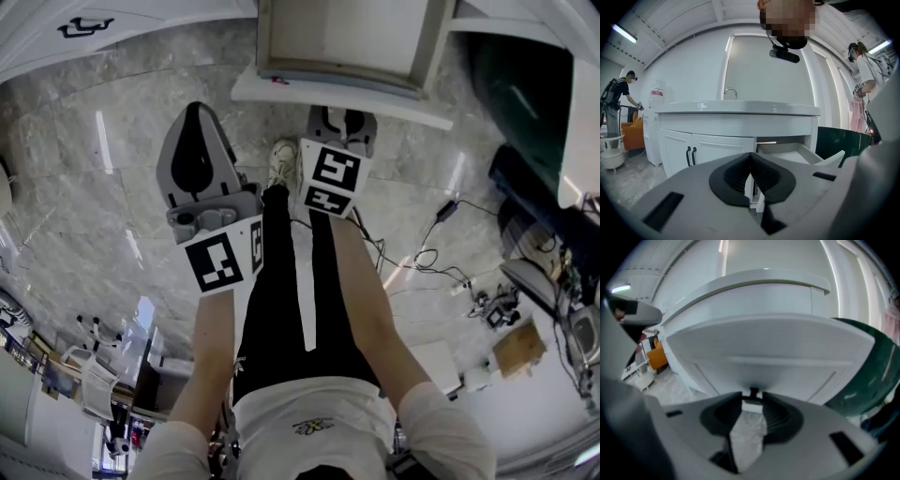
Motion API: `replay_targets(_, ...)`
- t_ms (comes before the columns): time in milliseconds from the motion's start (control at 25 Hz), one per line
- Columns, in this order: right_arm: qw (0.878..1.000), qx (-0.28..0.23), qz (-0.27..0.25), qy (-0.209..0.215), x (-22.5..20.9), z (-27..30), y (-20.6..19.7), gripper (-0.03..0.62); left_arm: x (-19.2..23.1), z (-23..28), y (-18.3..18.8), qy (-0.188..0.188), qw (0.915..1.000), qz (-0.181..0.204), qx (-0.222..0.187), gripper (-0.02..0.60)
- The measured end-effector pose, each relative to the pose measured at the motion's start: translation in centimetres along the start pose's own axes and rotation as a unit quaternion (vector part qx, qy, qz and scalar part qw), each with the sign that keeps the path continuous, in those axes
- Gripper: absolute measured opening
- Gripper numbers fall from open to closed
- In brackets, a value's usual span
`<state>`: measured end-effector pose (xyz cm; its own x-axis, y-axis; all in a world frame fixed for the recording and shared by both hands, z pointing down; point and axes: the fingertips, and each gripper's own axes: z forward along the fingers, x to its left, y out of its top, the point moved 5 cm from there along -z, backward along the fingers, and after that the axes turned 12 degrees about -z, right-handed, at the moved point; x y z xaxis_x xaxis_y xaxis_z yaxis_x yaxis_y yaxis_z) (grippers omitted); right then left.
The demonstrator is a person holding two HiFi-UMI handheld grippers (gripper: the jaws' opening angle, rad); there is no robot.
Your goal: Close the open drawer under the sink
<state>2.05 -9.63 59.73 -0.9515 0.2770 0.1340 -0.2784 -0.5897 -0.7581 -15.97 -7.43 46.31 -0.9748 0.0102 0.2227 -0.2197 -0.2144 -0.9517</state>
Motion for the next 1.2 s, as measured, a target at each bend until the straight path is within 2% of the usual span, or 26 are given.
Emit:
replay_targets(640, 0.998, -0.033, -0.04, 0.027, -0.7, -2.1, 2.7, 0.141, -1.8, 1.4, 1.3, -0.01, 0.9998, 0.013, -0.009, 0.02)
replay_targets(1200, 0.998, -0.03, -0.037, 0.03, -1.0, -2.1, 3.9, 0.14, -2.0, 1.9, 1.2, 0.001, 0.9999, 0.012, -0.005, 0.02)
